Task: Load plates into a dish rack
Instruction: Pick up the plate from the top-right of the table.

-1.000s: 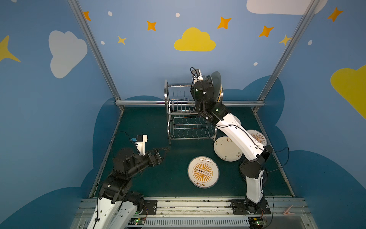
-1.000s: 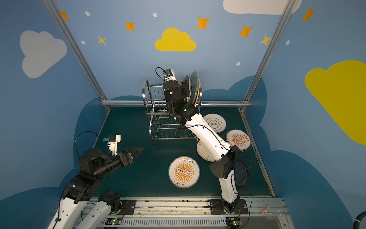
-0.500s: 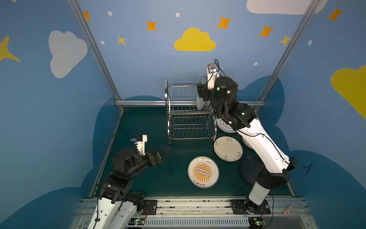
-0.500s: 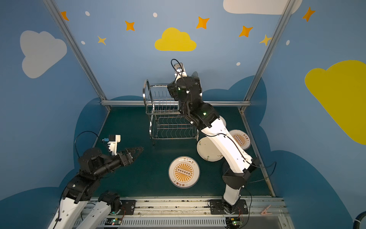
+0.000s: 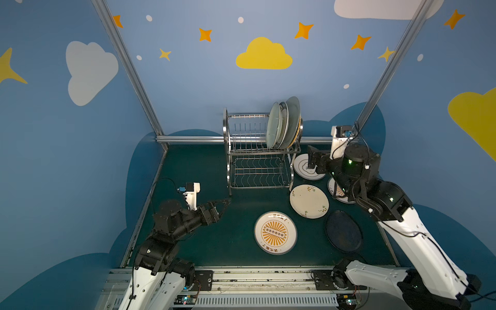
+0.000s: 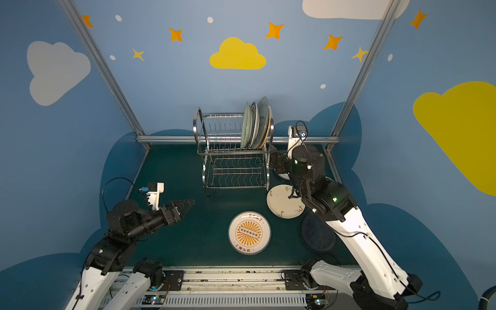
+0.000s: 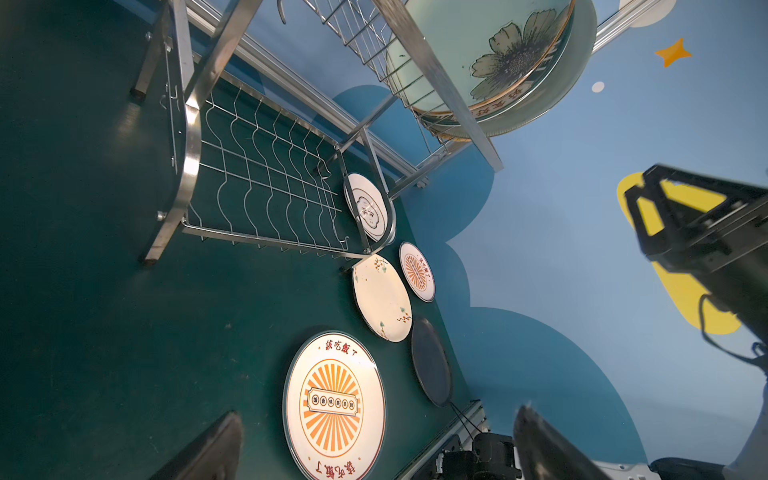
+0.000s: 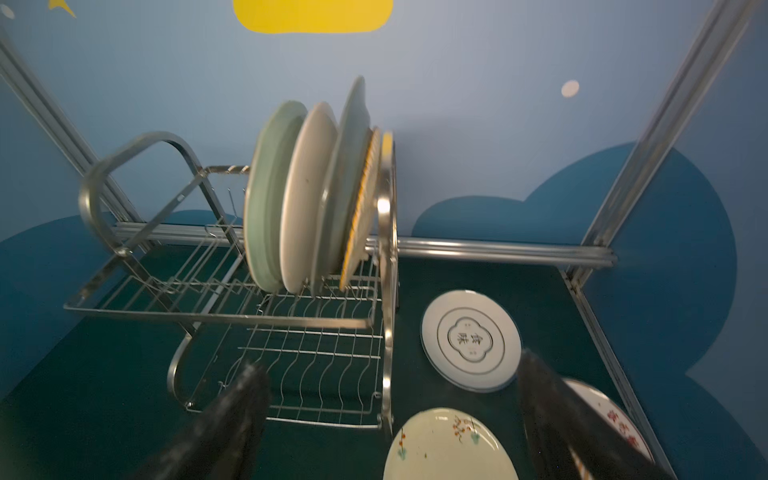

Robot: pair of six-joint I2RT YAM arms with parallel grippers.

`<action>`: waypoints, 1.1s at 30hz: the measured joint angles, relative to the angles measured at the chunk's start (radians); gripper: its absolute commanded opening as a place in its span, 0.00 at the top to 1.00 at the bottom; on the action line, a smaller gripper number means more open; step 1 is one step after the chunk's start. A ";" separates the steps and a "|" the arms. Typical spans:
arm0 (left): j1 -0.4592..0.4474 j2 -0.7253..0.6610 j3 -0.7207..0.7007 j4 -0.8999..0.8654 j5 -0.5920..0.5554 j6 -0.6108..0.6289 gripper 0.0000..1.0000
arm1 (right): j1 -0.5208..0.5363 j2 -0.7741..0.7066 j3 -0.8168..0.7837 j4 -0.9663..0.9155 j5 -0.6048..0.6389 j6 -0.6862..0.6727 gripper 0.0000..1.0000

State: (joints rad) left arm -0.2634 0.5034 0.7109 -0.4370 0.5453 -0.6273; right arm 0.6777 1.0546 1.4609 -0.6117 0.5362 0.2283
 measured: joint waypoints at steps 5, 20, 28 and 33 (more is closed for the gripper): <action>0.000 -0.001 -0.003 0.003 0.004 -0.002 0.00 | -0.155 -0.138 -0.251 -0.021 -0.087 0.114 0.08; 0.000 0.007 -0.003 0.006 0.011 0.000 0.00 | -0.757 0.283 -0.568 0.276 -0.719 0.448 0.13; 0.000 0.061 0.008 -0.029 -0.029 -0.024 0.00 | -0.819 0.730 -0.225 0.227 -0.951 0.490 0.22; 0.000 0.161 0.087 -0.085 -0.050 -0.111 0.00 | -0.826 0.841 -0.150 0.194 -0.988 0.497 0.25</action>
State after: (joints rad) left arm -0.2638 0.6647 0.7975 -0.5217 0.4957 -0.7383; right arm -0.1482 1.8954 1.3113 -0.4175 -0.4515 0.7258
